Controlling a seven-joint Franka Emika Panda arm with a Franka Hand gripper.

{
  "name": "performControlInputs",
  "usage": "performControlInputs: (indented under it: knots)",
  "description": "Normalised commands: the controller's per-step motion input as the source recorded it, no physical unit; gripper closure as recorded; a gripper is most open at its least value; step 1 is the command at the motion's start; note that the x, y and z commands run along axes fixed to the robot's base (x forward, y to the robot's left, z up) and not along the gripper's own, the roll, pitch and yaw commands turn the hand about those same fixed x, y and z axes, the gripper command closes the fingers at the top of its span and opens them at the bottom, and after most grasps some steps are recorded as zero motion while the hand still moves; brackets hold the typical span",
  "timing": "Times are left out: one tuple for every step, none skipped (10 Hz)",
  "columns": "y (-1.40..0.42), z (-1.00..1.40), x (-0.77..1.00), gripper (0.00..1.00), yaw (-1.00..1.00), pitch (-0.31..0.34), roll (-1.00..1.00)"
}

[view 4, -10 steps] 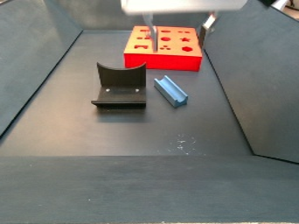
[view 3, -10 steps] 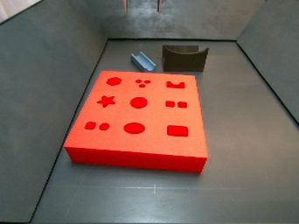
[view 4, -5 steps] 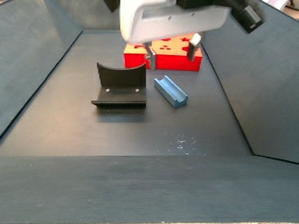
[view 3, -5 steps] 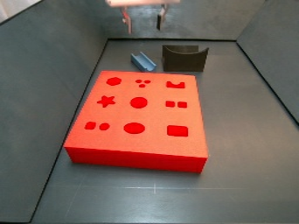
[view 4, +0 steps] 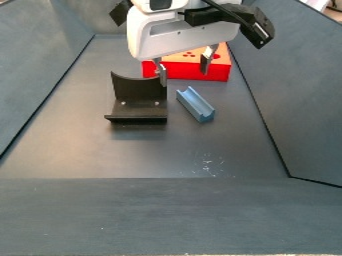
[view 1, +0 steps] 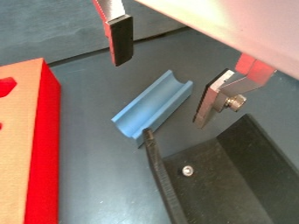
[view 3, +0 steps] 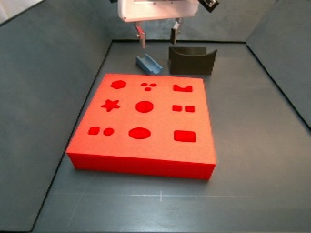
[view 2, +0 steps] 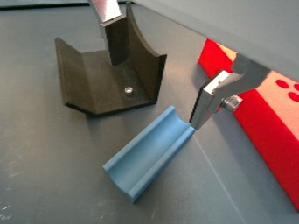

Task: Pick up the arch object. Move up. Place the arch object on the fixture. Regrasp the arch object. Move to above the board. Insert the arch object.
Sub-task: Pick up the arch object.

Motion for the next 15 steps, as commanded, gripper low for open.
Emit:
performControlInputs:
  knots:
    - [0.06, 0.00, 0.00, 0.00, 0.03, 0.041, 0.00]
    - [0.00, -0.04, 0.00, 0.00, 0.02, 0.000, 0.00]
    - [0.00, -0.72, -0.17, 0.00, 0.06, -0.007, 0.14]
    - [0.00, -0.80, -0.11, 0.00, 0.05, -0.021, 0.17]
    - [0.00, -0.72, 0.00, 0.00, 0.00, -0.034, 0.16]
    - [0.00, -0.71, 0.01, 0.00, -0.02, -0.037, 0.18]
    - [0.00, -0.56, 0.21, 0.00, -0.24, -0.033, 0.12]
    - [0.01, -0.47, 0.23, 0.00, -0.43, -0.027, 0.07]
    - [0.07, -0.49, 0.00, 0.00, -0.24, 0.000, 0.13]
    - [0.11, -0.43, -0.25, 0.00, -0.09, 0.000, 0.13]
    - [0.07, -0.30, -0.22, 0.00, -0.01, 0.000, 0.08]
    - [0.00, -0.11, -0.08, 0.00, 0.00, -0.026, 0.00]
    - [0.09, -0.14, -0.39, 0.00, 0.00, -0.033, 0.00]
    - [0.09, -0.07, -0.41, 0.00, 0.00, -0.066, -0.01]
    - [0.09, -0.04, -0.25, 0.00, 0.00, -0.044, -0.02]
